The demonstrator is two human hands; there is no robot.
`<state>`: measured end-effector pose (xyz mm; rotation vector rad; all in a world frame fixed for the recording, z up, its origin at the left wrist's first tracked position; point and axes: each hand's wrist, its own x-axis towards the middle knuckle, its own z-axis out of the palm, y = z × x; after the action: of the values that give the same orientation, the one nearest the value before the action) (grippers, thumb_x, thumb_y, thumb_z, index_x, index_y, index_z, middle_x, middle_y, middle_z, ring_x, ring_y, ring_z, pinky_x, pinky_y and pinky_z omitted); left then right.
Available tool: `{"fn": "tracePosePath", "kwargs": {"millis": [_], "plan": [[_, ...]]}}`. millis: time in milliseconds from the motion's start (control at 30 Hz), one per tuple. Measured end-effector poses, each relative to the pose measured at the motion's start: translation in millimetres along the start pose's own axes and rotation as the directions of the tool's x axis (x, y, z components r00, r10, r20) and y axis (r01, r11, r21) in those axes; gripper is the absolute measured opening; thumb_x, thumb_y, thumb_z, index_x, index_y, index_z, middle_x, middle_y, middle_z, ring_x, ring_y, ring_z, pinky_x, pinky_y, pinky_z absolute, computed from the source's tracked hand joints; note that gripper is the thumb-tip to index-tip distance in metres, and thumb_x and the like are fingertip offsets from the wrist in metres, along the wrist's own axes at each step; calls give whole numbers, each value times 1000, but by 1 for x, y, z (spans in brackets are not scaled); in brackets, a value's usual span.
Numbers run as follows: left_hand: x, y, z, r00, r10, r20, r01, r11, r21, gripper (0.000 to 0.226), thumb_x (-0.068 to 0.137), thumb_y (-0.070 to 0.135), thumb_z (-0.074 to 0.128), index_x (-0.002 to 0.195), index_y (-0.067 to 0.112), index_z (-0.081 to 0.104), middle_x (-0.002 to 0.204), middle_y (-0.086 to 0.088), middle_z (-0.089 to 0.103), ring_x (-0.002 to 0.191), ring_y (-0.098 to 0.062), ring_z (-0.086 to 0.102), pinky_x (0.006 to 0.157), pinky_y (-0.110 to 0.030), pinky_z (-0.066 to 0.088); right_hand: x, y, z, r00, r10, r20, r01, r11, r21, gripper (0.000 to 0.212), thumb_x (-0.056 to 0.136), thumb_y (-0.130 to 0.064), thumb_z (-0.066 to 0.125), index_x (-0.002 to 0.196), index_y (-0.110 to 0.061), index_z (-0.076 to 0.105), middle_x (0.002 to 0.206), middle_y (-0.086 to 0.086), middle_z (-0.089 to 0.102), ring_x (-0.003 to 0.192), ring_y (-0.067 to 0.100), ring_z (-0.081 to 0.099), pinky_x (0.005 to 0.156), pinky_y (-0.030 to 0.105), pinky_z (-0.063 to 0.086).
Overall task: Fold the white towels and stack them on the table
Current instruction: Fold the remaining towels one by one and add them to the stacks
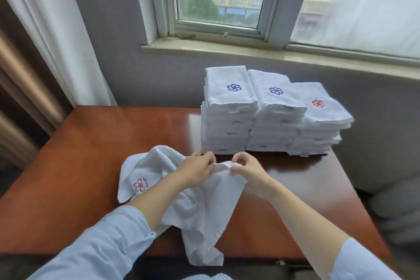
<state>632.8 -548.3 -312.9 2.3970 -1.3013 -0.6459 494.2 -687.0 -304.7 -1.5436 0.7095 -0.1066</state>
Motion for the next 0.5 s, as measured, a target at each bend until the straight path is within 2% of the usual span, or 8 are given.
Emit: {"fn": "tracePosePath", "kwargs": {"millis": [67, 167, 233, 267, 333, 400, 433, 500], "plan": [[8, 14, 4, 1000, -14, -5, 14, 999, -42, 8, 102, 32, 38, 96, 28, 40, 91, 3, 58, 95, -28, 55, 84, -41, 44, -2, 3, -18, 996, 41, -81, -35, 996, 77, 39, 60, -6, 71, 96, -17, 60, 73, -3, 55, 62, 11, 52, 54, 21, 40], [21, 40, 5, 996, -5, -85, -1, 998, -66, 9, 102, 32, 33, 95, 29, 36, 82, 8, 52, 83, -27, 54, 69, -39, 39, -9, 9, -43, 986, 71, -154, -55, 993, 103, 48, 71, 1, 75, 113, -17, 61, 87, 0, 66, 75, 15, 64, 64, 25, 48], [31, 57, 5, 991, 13, -133, -23, 997, -78, 10, 103, 33, 31, 97, 28, 36, 85, 8, 54, 81, -26, 54, 66, -38, 36, -15, 12, -56, 989, 75, -127, -69, 996, 55, 50, 66, -9, 78, 112, -19, 64, 99, 0, 70, 86, 16, 69, 71, 27, 52], [35, 65, 4, 987, 23, -160, -38, 995, -92, 10, 104, 33, 30, 97, 27, 36, 84, 8, 55, 80, -26, 54, 64, -38, 35, -19, 13, -62, 993, 78, -92, -77, 997, 21, 45, 65, -13, 78, 108, -18, 66, 98, -2, 71, 87, 15, 70, 72, 28, 52], [41, 78, 2, 974, 36, -222, -65, 990, -126, 11, 104, 32, 30, 98, 25, 36, 83, 6, 55, 79, -27, 55, 59, -37, 31, -26, 15, -69, 996, 93, -6, -94, 995, -26, 27, 69, -14, 76, 95, -14, 69, 87, -5, 71, 78, 11, 68, 67, 24, 50], [47, 86, -1, 957, 34, -289, -81, 985, -152, 11, 105, 30, 31, 98, 23, 35, 88, 3, 58, 81, -30, 56, 62, -39, 32, -32, 16, -74, 993, 114, 34, -113, 993, -37, 12, 76, -12, 71, 86, -19, 71, 82, -8, 72, 74, 8, 67, 60, 17, 47], [50, 88, -2, 946, 29, -323, -89, 981, -171, 11, 105, 29, 31, 98, 22, 36, 90, 1, 58, 83, -32, 56, 64, -39, 33, -33, 17, -77, 992, 120, 41, -119, 993, -27, 14, 81, -12, 68, 90, -21, 73, 87, -8, 74, 76, 8, 69, 59, 17, 48], [55, 91, -3, 923, 21, -385, -111, 971, -212, 9, 104, 27, 33, 99, 21, 38, 90, 1, 58, 84, -32, 56, 67, -40, 37, -33, 17, -83, 989, 137, 54, -141, 988, 58, 19, 90, -12, 62, 104, -18, 73, 99, -1, 76, 86, 14, 71, 68, 25, 52]]}}
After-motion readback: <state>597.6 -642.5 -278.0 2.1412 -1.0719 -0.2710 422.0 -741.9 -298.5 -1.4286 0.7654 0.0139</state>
